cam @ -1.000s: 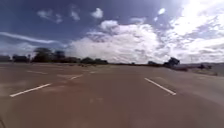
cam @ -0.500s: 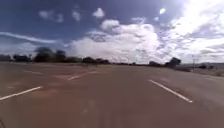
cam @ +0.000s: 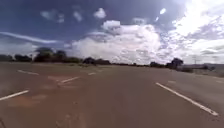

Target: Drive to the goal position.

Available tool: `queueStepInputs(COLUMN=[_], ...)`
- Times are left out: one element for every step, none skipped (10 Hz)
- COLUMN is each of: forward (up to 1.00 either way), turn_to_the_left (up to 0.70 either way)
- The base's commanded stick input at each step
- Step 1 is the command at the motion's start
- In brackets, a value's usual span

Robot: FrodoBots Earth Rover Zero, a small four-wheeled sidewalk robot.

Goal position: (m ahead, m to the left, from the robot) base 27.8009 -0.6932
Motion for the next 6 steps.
queueStepInputs(forward=[1.00,1.00,1.00,1.00,1.00,1.00], turn_to_the_left=[0.00,0.00,0.00,0.00,0.00,0.00])
